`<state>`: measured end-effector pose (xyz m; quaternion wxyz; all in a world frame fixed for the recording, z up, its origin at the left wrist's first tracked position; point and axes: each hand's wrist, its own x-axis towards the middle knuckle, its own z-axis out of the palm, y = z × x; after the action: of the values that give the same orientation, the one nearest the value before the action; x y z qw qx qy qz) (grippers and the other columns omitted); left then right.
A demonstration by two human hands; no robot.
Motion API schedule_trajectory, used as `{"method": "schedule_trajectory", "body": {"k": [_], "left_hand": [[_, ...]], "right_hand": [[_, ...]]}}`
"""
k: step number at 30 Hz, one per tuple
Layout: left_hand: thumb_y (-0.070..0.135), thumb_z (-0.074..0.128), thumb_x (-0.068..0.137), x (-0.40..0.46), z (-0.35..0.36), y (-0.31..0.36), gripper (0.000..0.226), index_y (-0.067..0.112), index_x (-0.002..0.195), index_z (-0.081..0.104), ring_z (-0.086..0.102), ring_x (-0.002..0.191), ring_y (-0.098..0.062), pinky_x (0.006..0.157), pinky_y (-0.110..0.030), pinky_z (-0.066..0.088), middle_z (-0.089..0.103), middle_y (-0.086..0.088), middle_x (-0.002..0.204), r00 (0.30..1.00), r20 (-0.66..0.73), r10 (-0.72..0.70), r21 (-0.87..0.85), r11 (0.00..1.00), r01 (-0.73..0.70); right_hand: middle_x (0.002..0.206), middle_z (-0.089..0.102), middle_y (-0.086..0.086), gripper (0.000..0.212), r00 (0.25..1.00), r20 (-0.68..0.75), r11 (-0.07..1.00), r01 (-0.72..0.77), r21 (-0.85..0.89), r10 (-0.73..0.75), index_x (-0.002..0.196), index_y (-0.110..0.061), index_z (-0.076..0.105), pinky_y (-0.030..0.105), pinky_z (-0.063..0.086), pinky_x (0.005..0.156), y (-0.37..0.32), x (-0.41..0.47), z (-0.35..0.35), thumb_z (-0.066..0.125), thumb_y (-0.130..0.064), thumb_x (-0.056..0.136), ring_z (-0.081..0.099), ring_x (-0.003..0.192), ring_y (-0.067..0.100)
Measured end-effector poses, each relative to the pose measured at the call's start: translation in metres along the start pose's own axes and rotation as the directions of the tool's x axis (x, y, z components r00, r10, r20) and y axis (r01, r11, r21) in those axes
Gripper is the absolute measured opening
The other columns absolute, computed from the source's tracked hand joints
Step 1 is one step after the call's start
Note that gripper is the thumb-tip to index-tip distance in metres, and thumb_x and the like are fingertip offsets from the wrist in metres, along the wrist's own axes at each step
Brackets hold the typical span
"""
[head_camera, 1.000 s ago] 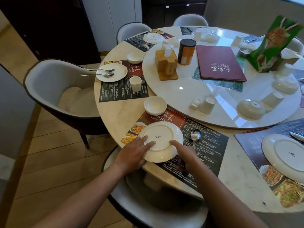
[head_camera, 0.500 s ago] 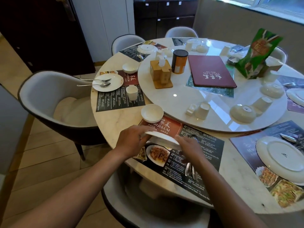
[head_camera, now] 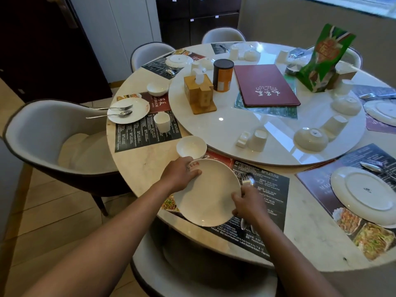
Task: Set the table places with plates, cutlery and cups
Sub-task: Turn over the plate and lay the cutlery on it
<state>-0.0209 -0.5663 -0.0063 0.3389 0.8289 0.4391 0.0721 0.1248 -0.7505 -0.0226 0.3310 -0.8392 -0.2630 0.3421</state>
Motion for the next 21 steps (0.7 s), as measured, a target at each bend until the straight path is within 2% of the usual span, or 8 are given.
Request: {"method": "schedule_trajectory", "body": {"k": [2, 4, 8, 11, 16, 18, 21], "left_hand": [[0.041, 0.074, 0.089, 0.005, 0.008, -0.003, 0.032, 0.025, 0.116, 0.067, 0.062, 0.097, -0.022, 0.081, -0.036, 0.050, 0.067, 0.001, 0.110, 0.999, 0.017, -0.035, -0.003, 0.999, 0.035], [0.036, 0.077, 0.087, 0.010, 0.016, -0.006, 0.035, 0.024, 0.117, 0.067, 0.062, 0.100, -0.021, 0.085, -0.036, 0.050, 0.068, 0.000, 0.114, 0.997, 0.034, -0.072, -0.013, 0.997, 0.072], [0.021, 0.076, 0.088, 0.017, 0.031, -0.010, 0.037, 0.024, 0.123, 0.067, 0.061, 0.109, -0.020, 0.088, -0.030, 0.045, 0.066, -0.001, 0.125, 0.992, 0.053, -0.114, -0.017, 0.993, 0.115], [0.013, 0.067, 0.093, 0.018, 0.038, -0.012, 0.041, 0.022, 0.133, 0.064, 0.056, 0.122, -0.023, 0.093, -0.028, 0.040, 0.061, -0.003, 0.136, 0.994, 0.041, -0.103, -0.001, 0.995, 0.103], [0.009, 0.053, 0.100, 0.011, 0.047, -0.019, 0.043, 0.021, 0.141, 0.058, 0.050, 0.131, -0.025, 0.105, -0.032, 0.038, 0.055, -0.005, 0.145, 0.993, 0.023, -0.119, -0.034, 0.992, 0.120], [0.011, 0.053, 0.099, -0.002, 0.050, -0.020, 0.046, 0.022, 0.144, 0.053, 0.047, 0.134, -0.023, 0.109, -0.035, 0.038, 0.052, -0.003, 0.147, 0.991, -0.058, -0.120, -0.019, 0.993, 0.120], [0.021, 0.057, 0.099, -0.036, 0.053, -0.028, 0.052, 0.025, 0.149, 0.044, 0.042, 0.136, -0.024, 0.109, -0.039, 0.040, 0.045, -0.001, 0.148, 0.970, -0.164, -0.180, 0.016, 0.983, 0.185]], "right_hand": [[0.090, 0.070, 0.007, 0.016, 0.998, 0.022, 0.998, -0.059, -0.006, 0.059, 0.108, -0.014, 0.066, 0.035, 0.061, 0.057, 0.006, 0.003, 0.007, 0.052, -0.019, 0.102, 0.072, 0.060, 0.019], [0.087, 0.070, 0.012, 0.020, 0.990, 0.052, 0.991, -0.130, 0.003, 0.130, 0.117, -0.009, 0.063, 0.028, 0.056, 0.050, 0.012, 0.004, 0.014, 0.051, -0.016, 0.102, 0.072, 0.057, 0.018], [0.089, 0.071, 0.018, 0.028, 0.962, 0.106, 0.960, -0.260, 0.101, 0.250, 0.127, -0.001, 0.057, 0.031, 0.059, 0.054, 0.020, 0.008, 0.022, 0.052, -0.012, 0.101, 0.074, 0.062, 0.022], [0.083, 0.072, 0.020, 0.026, 0.950, 0.101, 0.946, -0.306, 0.106, 0.295, 0.124, 0.002, 0.057, 0.035, 0.061, 0.054, 0.021, 0.013, 0.023, 0.051, -0.008, 0.100, 0.074, 0.060, 0.025], [0.067, 0.072, 0.018, 0.024, 0.936, 0.058, 0.937, -0.348, 0.020, 0.346, 0.117, 0.008, 0.056, 0.027, 0.053, 0.044, 0.019, 0.015, 0.024, 0.051, -0.003, 0.096, 0.070, 0.050, 0.023], [0.064, 0.071, 0.016, 0.020, 0.943, 0.019, 0.943, -0.330, -0.040, 0.331, 0.107, 0.010, 0.059, 0.032, 0.057, 0.045, 0.020, 0.015, 0.025, 0.054, -0.005, 0.094, 0.070, 0.049, 0.023], [0.062, 0.071, 0.011, 0.017, 0.962, -0.027, 0.943, -0.272, -0.191, 0.272, 0.086, 0.001, 0.064, 0.039, 0.062, 0.054, 0.027, 0.016, 0.025, 0.063, -0.016, 0.091, 0.070, 0.050, 0.023]]}}
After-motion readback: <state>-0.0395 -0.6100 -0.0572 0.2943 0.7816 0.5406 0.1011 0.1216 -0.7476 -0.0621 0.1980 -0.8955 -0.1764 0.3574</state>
